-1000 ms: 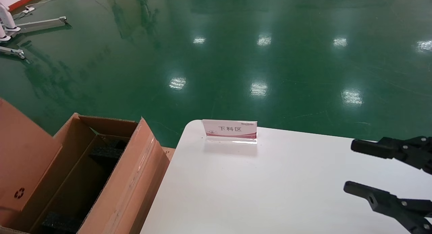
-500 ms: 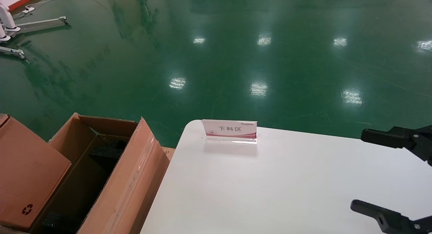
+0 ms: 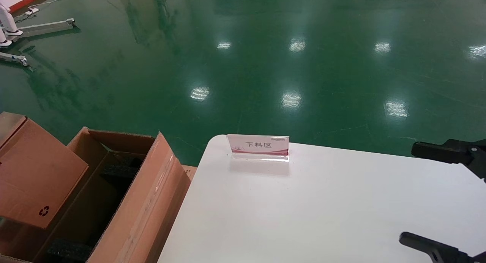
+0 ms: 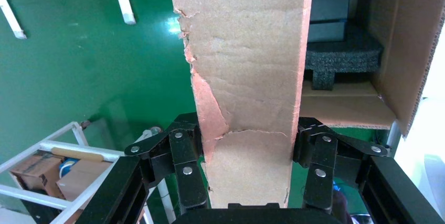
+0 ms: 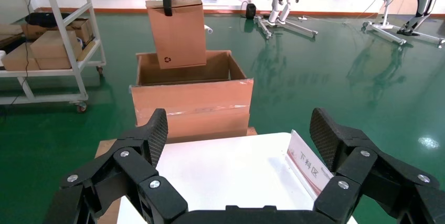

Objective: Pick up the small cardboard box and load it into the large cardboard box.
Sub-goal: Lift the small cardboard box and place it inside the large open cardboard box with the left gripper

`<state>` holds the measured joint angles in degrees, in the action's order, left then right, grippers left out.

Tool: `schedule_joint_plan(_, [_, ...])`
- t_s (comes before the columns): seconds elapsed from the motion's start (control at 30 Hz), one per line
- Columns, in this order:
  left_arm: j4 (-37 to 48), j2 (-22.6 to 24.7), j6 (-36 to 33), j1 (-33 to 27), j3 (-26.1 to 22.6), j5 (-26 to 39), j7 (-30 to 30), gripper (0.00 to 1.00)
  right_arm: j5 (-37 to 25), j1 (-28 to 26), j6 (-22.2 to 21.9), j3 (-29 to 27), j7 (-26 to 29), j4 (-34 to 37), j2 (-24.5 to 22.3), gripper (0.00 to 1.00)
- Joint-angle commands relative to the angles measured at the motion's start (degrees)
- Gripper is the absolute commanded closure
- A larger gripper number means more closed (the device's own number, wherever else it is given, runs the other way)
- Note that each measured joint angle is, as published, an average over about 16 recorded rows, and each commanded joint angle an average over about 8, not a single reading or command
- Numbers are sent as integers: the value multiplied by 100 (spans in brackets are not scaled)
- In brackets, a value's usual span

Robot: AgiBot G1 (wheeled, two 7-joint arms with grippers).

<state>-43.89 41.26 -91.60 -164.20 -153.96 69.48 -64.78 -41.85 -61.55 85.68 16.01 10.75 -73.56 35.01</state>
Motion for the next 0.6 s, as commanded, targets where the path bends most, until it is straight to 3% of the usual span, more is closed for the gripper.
schedule_joint_plan(0.03, [65, -7, 60, 107, 22, -18, 37, 100, 0, 0, 0, 0, 0, 0, 0, 0])
schedule_joint_plan(0.6, [547, -104, 198, 961, 215, -403, -108, 100, 0, 0, 0, 0, 0, 0, 0, 0])
